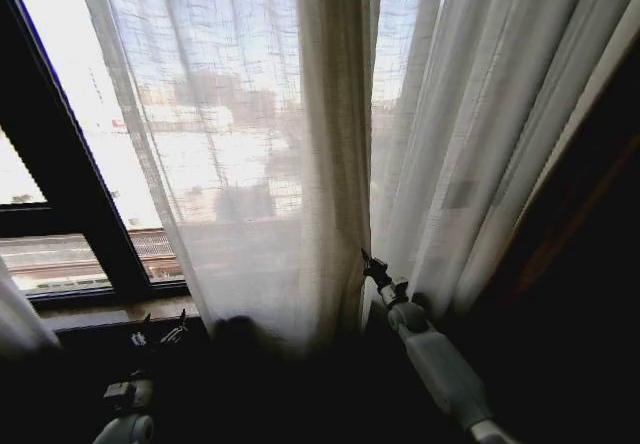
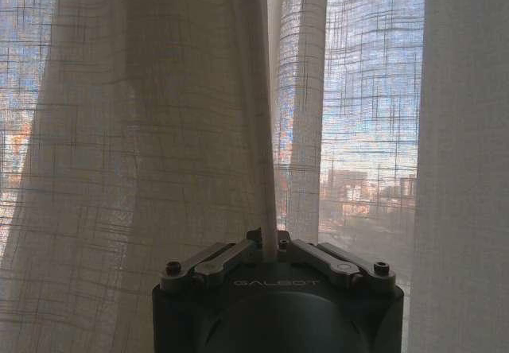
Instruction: Open the curtains by pulling them apart, changing their state from closed to fully open.
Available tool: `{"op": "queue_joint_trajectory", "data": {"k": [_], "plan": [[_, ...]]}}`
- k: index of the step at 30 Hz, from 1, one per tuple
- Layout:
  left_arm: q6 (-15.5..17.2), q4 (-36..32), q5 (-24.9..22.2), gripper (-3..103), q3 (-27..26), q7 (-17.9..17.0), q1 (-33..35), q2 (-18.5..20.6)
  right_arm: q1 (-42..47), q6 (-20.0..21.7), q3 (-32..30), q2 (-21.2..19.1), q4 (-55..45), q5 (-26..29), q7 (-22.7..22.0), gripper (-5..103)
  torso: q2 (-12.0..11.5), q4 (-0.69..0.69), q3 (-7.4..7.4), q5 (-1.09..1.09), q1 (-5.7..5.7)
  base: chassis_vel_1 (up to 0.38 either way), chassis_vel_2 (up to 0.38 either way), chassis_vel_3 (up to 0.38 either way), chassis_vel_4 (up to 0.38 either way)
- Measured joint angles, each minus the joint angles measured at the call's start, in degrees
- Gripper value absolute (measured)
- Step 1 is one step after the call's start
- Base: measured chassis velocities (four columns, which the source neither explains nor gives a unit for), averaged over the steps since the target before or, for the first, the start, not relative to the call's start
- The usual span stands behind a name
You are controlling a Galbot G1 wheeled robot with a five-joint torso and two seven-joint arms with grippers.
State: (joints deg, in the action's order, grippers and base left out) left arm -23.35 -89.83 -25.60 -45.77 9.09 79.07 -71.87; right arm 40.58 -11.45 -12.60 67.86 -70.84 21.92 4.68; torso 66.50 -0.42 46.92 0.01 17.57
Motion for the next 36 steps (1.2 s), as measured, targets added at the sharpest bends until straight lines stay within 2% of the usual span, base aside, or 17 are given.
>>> {"op": "queue_joint_trajectory", "data": {"k": [11,24,36], "plan": [[0.0,0.0,0.0,100,0.0,0.0,0.01,0.0,-0.14,-0.16,-0.01,0.31,0.72,-0.1,0.06,0,0.0,-0.02,0.0,-0.02,0.0,-0.328,-0.333,0.329,0.311],[0.0,0.0,0.0,100,-0.01,0.0,0.0,0.0,0.32,-0.26,-0.19,0.32,0.82,-0.22,0.56,0,0.0,0.01,0.01,-0.01,0.02,-0.214,-0.137,0.231,0.154],[0.0,0.0,0.0,100,0.0,0.0,0.0,0.0,0.45,-0.23,-0.8,-0.18,0.59,-0.26,0.8,0,0.0,0.0,0.0,-0.02,0.02,-0.304,-0.239,0.299,0.24]]}}
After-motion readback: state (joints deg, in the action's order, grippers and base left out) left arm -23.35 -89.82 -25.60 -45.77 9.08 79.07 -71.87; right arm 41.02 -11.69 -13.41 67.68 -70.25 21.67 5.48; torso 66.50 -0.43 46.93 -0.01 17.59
